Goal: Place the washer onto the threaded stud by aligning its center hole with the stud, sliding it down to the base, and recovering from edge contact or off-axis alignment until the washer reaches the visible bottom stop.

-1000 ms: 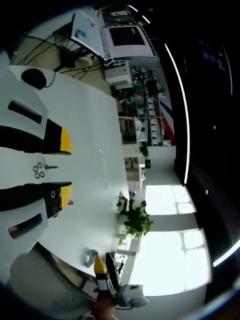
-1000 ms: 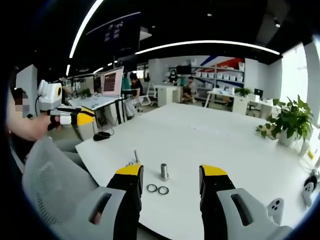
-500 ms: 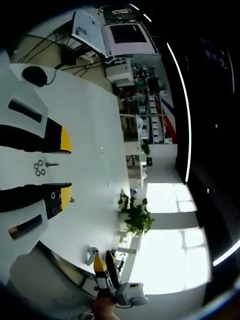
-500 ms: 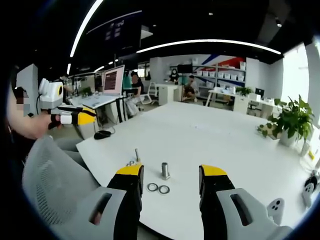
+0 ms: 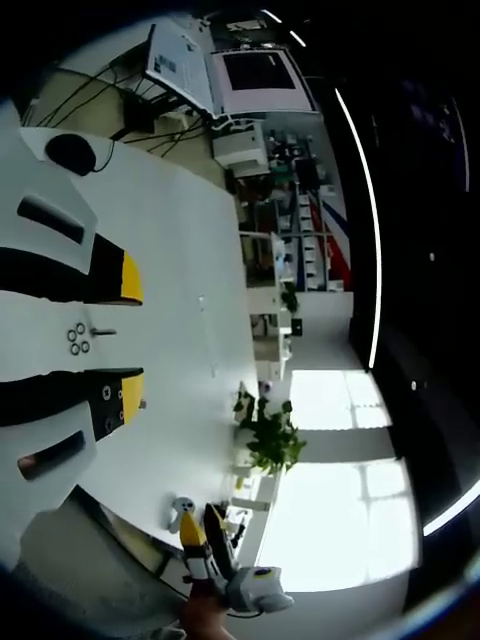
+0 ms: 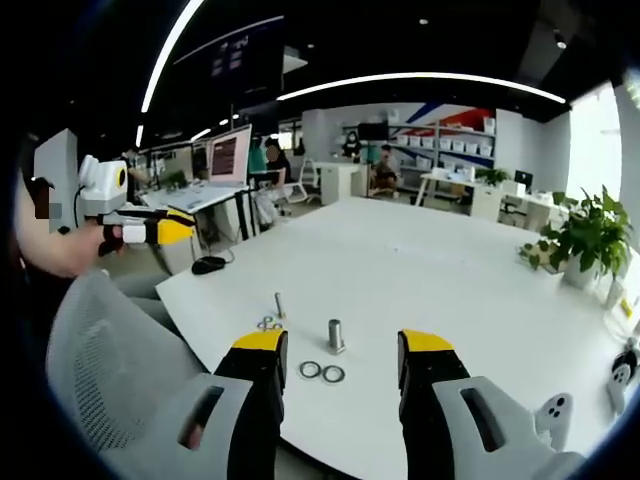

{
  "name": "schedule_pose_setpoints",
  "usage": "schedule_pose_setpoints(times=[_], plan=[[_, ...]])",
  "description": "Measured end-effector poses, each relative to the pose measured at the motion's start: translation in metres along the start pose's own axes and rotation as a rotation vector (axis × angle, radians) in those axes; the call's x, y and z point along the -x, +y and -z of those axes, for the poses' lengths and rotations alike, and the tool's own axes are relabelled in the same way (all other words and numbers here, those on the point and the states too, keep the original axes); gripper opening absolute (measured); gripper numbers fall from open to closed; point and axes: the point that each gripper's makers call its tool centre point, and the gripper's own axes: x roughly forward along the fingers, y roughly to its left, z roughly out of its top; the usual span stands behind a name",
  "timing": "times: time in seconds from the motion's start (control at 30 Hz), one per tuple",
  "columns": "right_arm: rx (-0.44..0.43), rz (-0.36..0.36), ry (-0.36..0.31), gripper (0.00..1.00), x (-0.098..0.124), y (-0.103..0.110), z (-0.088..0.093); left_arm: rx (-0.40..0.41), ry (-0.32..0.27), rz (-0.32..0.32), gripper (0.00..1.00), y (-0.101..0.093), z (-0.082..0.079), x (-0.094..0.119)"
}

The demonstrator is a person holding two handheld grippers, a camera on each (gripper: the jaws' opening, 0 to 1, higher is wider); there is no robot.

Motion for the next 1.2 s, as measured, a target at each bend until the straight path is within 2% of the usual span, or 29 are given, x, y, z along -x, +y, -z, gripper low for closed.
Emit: schedule_pose_setpoints(times=[0.17,0.43,0.57,0.87,1.03,1.2], plan=[[0.018,-0.007,0.015,0.46,0.000,0.003,0.003,0.000,0.028,-0.012,0.28,0.002,0.006,-0.002],[0.008,-0.044,0.031,0.46,-0.003,0.009,0.006,-0.024,0.057,-0.003,0.26,-0.002,0.011,-0.004],[0.004,-0.055,0.018,0.46,-0.002,0.010,0.004,-0.030,0.079,-0.013,0.28,0.002,0.015,-0.006],[0.004,-0.092,0.020,0.45,-0.003,0.018,0.003,-0.041,0.069,-0.026,0.27,0.003,0.013,-0.004],[0.018,-0.105,0.039,0.44,-0.004,0.022,0.008,-0.047,0.081,-0.030,0.27,0.003,0.016,-0.004],[0.006,-0.108,0.030,0.44,-0.004,0.021,0.006,-0.056,0.103,-0.023,0.27,0.001,0.019,-0.006]])
